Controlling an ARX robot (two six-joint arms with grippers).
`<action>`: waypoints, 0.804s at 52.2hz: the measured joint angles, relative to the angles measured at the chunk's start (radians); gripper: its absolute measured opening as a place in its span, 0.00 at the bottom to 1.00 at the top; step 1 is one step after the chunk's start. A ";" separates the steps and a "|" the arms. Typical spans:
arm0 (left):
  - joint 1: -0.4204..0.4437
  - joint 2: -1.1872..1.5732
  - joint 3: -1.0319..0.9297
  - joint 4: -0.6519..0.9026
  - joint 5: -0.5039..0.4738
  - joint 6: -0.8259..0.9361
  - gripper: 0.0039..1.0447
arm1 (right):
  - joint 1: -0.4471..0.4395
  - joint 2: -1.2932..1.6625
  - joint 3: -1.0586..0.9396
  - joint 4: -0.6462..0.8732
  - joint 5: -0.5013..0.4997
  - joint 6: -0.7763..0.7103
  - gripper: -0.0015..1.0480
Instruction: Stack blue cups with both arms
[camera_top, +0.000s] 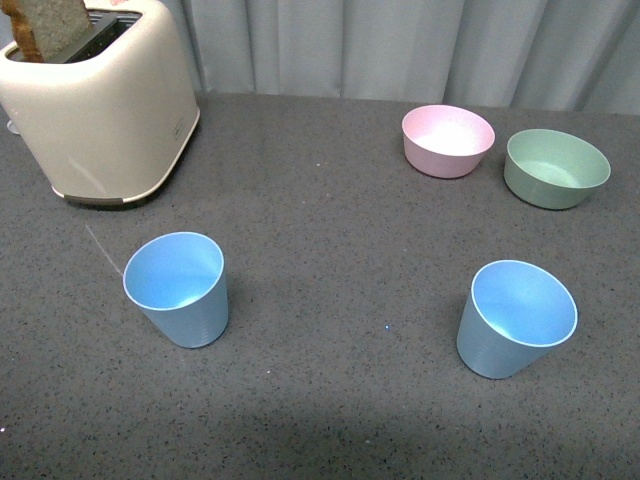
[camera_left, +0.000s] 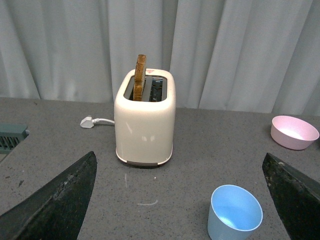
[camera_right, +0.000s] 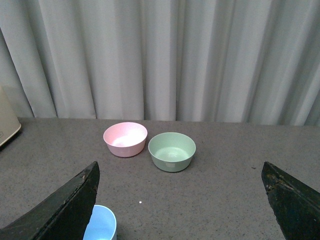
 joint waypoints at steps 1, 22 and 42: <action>0.000 0.000 0.000 0.000 0.000 0.000 0.94 | 0.000 0.000 0.000 0.000 0.000 0.000 0.91; -0.024 0.309 0.105 -0.154 -0.100 -0.176 0.94 | 0.000 0.000 0.000 0.000 0.000 0.000 0.91; -0.006 1.126 0.416 0.039 0.178 -0.200 0.94 | 0.000 0.000 0.000 0.000 0.000 0.000 0.91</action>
